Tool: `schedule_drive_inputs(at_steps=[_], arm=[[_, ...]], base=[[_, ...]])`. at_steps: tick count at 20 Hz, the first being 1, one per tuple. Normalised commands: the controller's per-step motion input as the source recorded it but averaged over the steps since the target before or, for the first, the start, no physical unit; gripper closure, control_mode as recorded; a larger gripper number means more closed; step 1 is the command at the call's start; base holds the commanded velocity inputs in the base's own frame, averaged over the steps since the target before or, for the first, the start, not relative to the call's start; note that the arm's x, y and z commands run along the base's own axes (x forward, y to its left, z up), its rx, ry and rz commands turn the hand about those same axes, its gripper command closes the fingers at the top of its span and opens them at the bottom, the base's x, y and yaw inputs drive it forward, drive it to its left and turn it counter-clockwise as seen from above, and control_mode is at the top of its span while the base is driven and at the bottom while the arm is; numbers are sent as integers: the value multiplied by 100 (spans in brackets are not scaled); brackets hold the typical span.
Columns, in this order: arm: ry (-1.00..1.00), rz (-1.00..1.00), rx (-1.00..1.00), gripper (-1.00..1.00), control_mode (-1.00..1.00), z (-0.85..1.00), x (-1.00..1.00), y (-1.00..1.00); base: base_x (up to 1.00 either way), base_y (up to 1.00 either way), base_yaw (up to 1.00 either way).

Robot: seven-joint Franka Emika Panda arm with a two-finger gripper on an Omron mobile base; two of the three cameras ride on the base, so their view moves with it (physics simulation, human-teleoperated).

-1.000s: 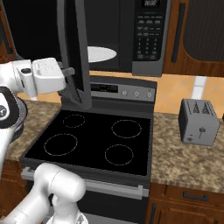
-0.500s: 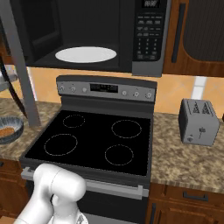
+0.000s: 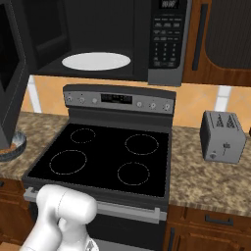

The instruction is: Open the microwave, place the bowl with waffle inside the microwave, then close the microwave door and turn it on.

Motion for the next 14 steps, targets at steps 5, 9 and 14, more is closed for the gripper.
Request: schedule_drive_inputs(at_steps=[5,9,14], arm=[[2,4,12,-100,-100,-14,28,3],[7,26,1,-100,-100,0,9,15],[1,34,0,-100,-100,2,-18,7]], base=[[0,0,0],[0,0,0],[0,0,0]])
